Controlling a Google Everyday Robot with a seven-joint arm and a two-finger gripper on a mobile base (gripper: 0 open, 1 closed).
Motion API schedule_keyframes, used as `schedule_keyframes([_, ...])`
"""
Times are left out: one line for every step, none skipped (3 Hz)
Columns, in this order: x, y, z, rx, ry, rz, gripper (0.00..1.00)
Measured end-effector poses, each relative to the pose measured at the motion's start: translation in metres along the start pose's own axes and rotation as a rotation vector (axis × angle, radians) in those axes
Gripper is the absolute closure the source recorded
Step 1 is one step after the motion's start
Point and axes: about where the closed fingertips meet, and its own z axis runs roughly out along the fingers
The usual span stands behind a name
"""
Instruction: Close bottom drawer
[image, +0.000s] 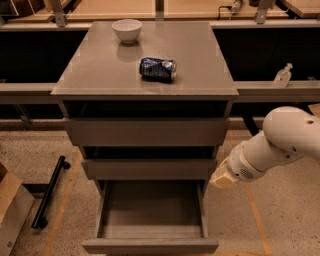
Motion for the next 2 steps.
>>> schedule_keyframes([0.002,-0.002,0.008,-0.007,-0.005,0.007,1.00])
schedule_keyframes([0.013,0.008,0.022,-0.054,-0.022,0.045,1.00])
